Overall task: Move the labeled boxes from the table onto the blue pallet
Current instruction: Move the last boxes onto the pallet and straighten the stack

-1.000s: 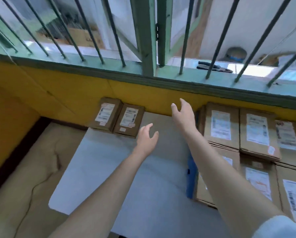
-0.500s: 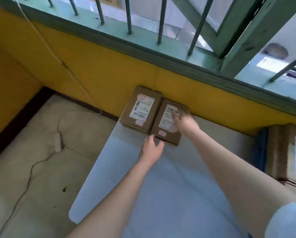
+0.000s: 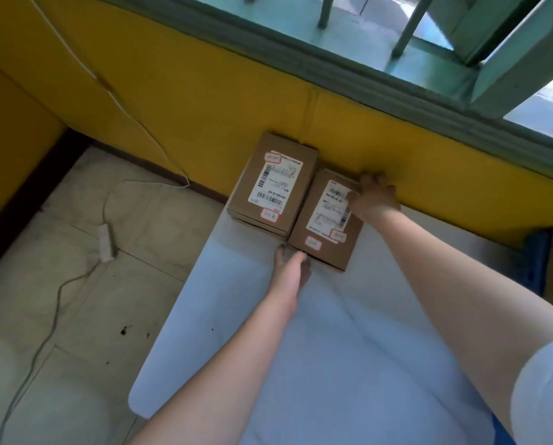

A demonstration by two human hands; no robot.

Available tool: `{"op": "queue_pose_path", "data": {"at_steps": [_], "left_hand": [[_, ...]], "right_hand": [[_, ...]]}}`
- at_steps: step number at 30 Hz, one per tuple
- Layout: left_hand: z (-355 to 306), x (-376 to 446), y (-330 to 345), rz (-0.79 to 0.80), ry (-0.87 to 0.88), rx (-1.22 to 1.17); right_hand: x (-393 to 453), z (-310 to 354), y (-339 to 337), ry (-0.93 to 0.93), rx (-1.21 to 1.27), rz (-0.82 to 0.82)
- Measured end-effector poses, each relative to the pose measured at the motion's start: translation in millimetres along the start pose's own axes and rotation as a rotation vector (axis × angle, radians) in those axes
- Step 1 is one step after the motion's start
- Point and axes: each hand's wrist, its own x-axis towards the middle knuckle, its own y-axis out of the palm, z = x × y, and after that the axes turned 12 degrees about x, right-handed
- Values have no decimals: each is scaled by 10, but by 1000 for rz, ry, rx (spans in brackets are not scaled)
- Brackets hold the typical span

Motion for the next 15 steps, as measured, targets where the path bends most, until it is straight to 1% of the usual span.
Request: {"op": "queue_pose_path", "data": {"at_steps": [2, 3, 6, 8, 10, 13, 15], "left_hand": [[30, -26, -34, 18, 0, -35], [47, -43, -57, 21, -8, -43], [92, -142, -100, 0, -24, -35], [93, -289, -72, -27, -18, -3], [89, -472, 4, -53, 17, 83], [51, -764, 246, -61, 117, 275], [53, -991, 473, 9, 221, 386]], "right_hand": [[-77, -73, 36, 19, -10, 2], [-140, -118, 62, 37, 26, 13], [-371, -278, 105, 113, 223, 49], [-571, -385, 7, 159, 371, 45], [-824, -526, -175, 124, 497, -22], [-1283, -857, -566, 30, 572, -182], [-1623, -1180, -868, -4, 631, -279]]}}
